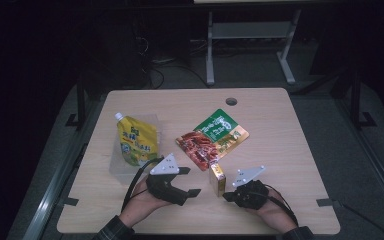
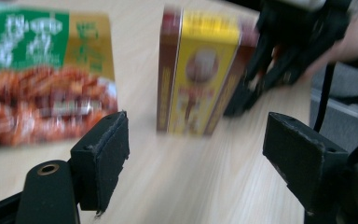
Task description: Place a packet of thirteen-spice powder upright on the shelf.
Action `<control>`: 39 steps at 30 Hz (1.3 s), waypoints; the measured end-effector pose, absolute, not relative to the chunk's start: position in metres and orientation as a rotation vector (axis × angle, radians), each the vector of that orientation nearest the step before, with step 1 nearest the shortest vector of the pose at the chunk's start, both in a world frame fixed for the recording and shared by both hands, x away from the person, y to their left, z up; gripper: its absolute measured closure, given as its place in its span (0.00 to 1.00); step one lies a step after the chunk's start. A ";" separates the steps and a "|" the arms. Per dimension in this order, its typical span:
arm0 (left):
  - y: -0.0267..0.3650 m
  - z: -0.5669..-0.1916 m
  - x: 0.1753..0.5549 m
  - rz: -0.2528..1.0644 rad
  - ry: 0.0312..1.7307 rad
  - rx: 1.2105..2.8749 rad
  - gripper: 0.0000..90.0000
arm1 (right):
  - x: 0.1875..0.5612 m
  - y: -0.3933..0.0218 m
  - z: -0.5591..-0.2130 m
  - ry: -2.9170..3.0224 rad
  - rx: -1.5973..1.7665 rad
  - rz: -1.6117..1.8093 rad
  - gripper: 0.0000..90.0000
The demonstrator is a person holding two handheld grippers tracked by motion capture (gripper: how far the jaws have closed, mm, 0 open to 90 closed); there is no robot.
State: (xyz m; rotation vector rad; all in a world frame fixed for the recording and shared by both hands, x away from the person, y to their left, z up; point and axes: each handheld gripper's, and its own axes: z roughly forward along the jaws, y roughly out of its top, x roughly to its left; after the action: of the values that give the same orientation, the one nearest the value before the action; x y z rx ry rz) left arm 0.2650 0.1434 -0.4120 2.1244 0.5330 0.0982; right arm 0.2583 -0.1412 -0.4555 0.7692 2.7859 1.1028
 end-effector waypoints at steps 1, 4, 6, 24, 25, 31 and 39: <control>0.146 -0.416 0.263 0.103 0.538 2.137 0.24 | 0.259 -0.140 -0.456 2.787 0.771 1.096 1.00; 0.153 -0.426 0.258 0.094 0.561 2.160 0.24 | 0.261 -0.139 -0.457 2.786 0.760 1.081 1.00; 0.157 -0.432 0.255 0.082 0.571 2.176 0.24 | 0.262 -0.139 -0.458 2.788 0.779 1.086 1.00; 0.161 -0.445 0.245 0.043 0.560 2.230 0.24 | 0.291 -0.153 -0.457 2.716 0.872 1.086 1.00; 0.161 -0.445 0.245 0.044 0.558 2.230 0.24 | 0.291 -0.155 -0.456 2.713 0.868 1.101 0.95; 0.161 -0.447 0.249 0.049 0.557 2.237 0.24 | 0.283 -0.165 -0.437 2.718 0.931 1.212 0.51; 0.157 -0.448 0.247 0.051 0.529 2.251 0.24 | 0.283 -0.153 -0.414 2.639 0.862 1.284 0.38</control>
State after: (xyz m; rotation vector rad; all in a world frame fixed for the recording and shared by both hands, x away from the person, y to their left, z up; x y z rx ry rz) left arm 0.2472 0.1572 -0.4484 2.2510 0.5293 0.0508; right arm 0.2826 -0.1533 -0.4139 0.8622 2.6392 1.2843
